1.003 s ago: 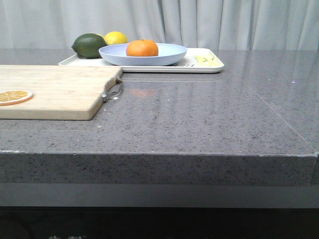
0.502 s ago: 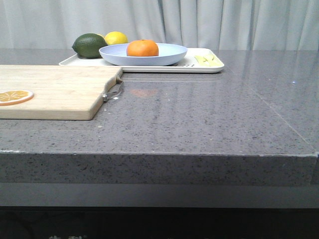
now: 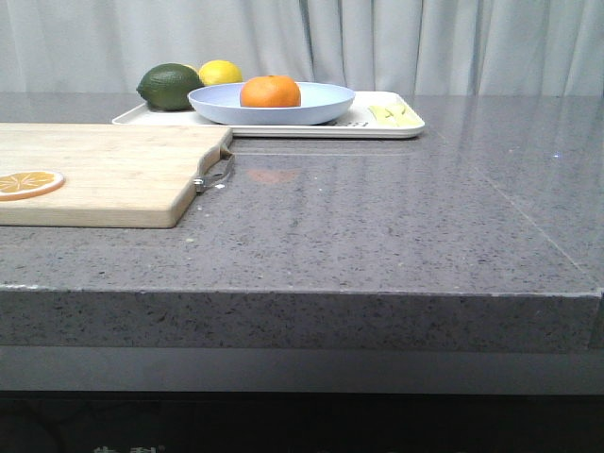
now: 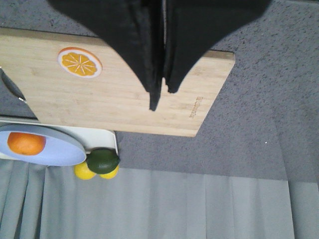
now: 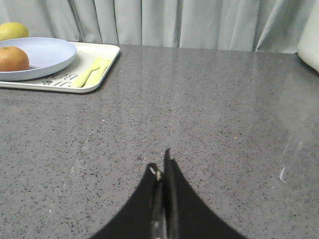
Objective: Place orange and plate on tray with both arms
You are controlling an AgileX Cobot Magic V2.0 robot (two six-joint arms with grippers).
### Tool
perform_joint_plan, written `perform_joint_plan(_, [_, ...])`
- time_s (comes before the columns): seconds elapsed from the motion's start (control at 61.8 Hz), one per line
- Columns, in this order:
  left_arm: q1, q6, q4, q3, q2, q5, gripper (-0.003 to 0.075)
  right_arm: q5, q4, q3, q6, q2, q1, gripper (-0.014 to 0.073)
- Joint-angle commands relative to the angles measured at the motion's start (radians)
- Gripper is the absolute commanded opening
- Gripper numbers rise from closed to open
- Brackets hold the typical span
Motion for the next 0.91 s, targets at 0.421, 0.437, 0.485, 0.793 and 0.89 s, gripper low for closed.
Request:
perform_joint_plan(0.421, [0.007,0.165,-0.238,0.284,-0.025,-0.355,-0.0018,-0.084,0.001,-0.028,-0.009,0.008,0.0,-0.0062])
perform_joint_plan(0.437, [0.007,0.165,-0.238,0.294,-0.025,-0.37,-0.0018,-0.084,0.001,-0.028,-0.009,0.008,0.0,-0.0062])
perform_joint_plan(0.485, [0.007,0.165,-0.238,0.331,-0.025,-0.416,-0.0018,-0.084,0.001,-0.028,-0.009,0.008,0.0,-0.0062])
perform_joint_plan(0.793, [0.007,0.165,-0.239,0.38,-0.025,-0.465,-0.0018,-0.084,0.001,-0.028,-0.009,0.008,0.0,-0.0062])
perform_joint_plan(0.89, [0.007,0.165,-0.239,0.38,-0.025,-0.465,-0.0018,-0.084,0.001,-0.028,-0.009,0.008,0.0,-0.0062])
